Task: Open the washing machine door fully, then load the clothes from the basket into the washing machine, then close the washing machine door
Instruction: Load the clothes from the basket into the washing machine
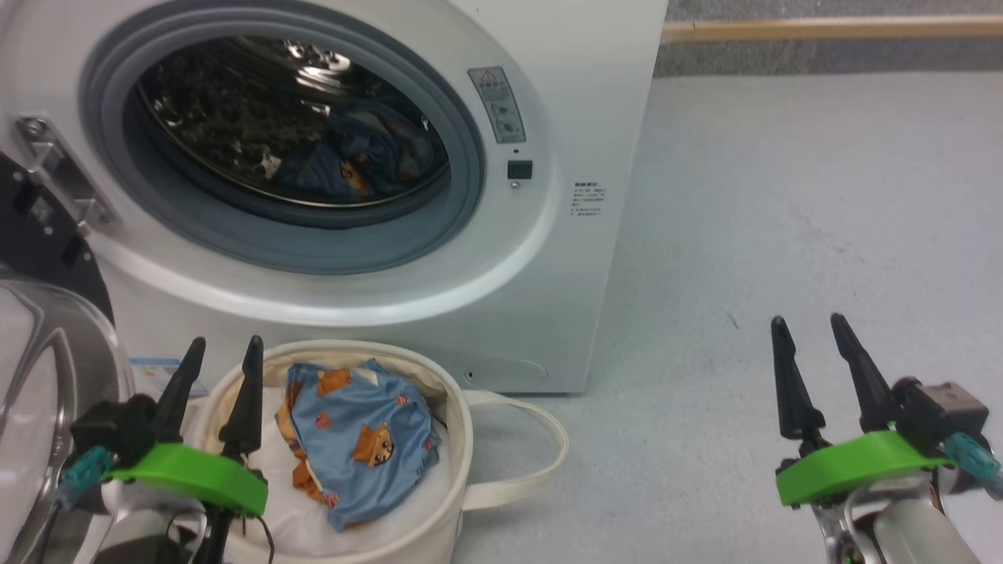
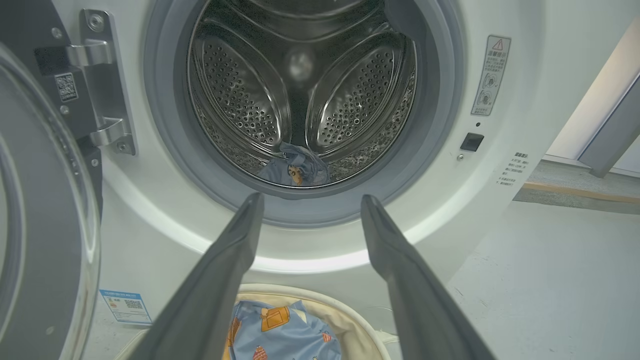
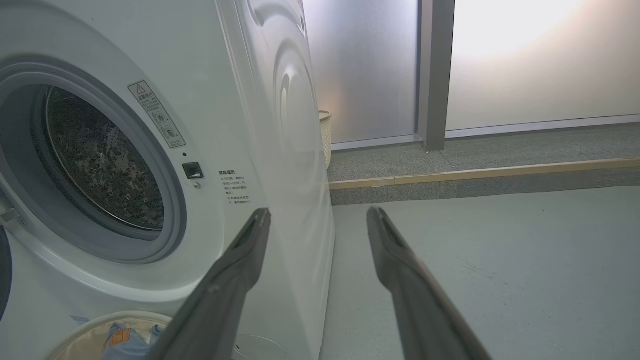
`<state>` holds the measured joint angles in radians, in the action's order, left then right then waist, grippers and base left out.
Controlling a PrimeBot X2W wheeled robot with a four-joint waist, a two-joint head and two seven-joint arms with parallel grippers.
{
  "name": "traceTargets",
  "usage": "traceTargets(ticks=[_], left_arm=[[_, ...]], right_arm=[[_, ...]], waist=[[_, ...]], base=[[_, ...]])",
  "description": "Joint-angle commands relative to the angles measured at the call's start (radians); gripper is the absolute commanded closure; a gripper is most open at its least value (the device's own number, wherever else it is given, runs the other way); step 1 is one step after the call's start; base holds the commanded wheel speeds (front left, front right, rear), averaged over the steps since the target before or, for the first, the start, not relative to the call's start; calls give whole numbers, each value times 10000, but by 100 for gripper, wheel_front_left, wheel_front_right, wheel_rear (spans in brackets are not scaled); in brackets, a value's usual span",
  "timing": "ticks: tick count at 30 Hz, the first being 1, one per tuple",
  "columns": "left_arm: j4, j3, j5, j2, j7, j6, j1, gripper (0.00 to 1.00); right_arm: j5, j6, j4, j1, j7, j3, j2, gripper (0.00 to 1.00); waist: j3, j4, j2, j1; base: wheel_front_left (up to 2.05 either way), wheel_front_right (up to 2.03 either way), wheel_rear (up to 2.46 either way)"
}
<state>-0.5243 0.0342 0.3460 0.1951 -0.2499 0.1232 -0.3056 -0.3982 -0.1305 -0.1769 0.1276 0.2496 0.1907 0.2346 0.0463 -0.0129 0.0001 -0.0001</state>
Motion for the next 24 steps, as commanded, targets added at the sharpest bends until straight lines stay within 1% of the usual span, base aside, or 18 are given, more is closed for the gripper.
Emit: traceTargets(ticks=[1, 7, 18, 24], left_arm=[[419, -442, -108, 185, -118, -14, -209, 0], [821, -772, -433, -81, -118, 18, 344, 0], [673, -905, -484, -329, -118, 64, 579, 0], [576, -813, -429, -316, -118, 71, 593, 0]], right_arm=[[-78, -2, 282, 90, 122, 67, 223, 0], [-144, -2, 349, -252, 122, -217, 200, 0], [-268, -2, 358, -380, 122, 47, 204, 0], [-322, -2, 381, -328, 122, 128, 234, 0]], waist=[[-201, 102, -1, 1], [-347, 243, -1, 1], [-473, 299, -1, 1], [-492, 215, -1, 1]], base=[[0, 0, 0], [0, 0, 0], [0, 0, 0], [0, 0, 0]])
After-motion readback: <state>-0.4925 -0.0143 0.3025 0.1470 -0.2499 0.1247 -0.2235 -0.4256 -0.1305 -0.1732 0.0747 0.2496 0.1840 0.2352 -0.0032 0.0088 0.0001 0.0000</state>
